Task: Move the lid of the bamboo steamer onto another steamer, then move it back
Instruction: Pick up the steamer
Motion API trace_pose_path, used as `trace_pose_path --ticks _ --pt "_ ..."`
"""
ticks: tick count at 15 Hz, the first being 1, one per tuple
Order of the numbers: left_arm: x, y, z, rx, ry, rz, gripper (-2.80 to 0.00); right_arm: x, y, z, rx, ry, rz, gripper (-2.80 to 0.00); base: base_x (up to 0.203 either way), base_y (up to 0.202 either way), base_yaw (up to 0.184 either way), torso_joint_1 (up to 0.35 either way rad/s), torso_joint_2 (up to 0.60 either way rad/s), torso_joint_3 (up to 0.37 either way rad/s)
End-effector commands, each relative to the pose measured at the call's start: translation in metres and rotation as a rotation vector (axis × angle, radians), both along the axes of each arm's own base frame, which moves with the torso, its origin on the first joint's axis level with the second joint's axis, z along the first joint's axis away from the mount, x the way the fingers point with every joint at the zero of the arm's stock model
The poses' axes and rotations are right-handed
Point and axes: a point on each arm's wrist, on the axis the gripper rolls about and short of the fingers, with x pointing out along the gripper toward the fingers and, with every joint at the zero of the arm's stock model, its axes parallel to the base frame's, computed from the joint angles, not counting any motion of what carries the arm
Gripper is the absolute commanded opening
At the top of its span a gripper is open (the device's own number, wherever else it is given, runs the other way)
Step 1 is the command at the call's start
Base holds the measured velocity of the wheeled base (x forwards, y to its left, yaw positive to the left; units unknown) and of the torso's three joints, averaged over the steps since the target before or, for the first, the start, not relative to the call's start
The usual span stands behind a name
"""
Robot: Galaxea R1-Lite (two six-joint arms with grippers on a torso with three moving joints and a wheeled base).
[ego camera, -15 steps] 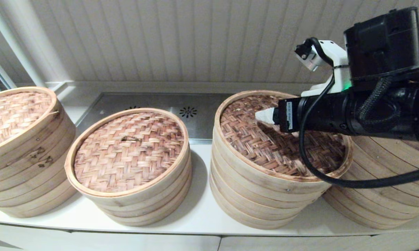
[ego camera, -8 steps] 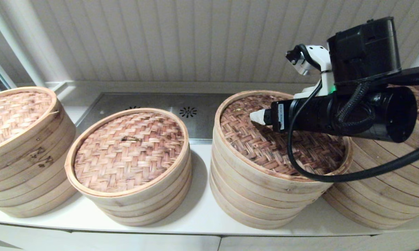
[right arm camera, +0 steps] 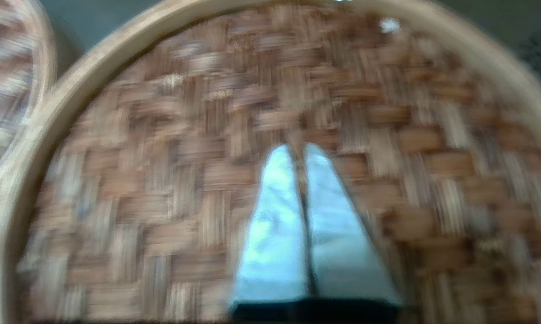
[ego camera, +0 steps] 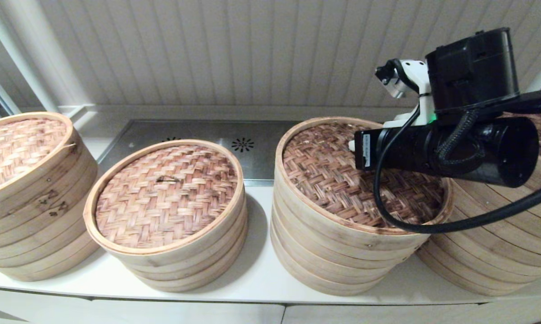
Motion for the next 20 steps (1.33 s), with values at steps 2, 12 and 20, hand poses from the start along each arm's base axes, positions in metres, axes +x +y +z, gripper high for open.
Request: trace_pose_path --ticks 2,12,20 --pt "0.001 0.000 -0.002 0.000 0.003 0.001 -2.80 -0.002 -0.002 0.002 0.004 -0.004 -0.001 -2.80 0.000 0.000 0.000 0.000 0.00 0.000" --pt "0.001 0.000 -0.002 0.000 0.003 0.001 -2.80 -0.008 -0.006 0.030 0.050 -0.117 -0.001 -2.80 0.000 0.000 0.000 0.000 0.00 0.000" --pt "0.001 0.000 -0.002 0.000 0.003 0.002 -2.80 -0.021 -0.015 0.072 0.036 -0.252 -0.061 -2.80 0.000 0.000 0.000 0.000 0.00 0.000"
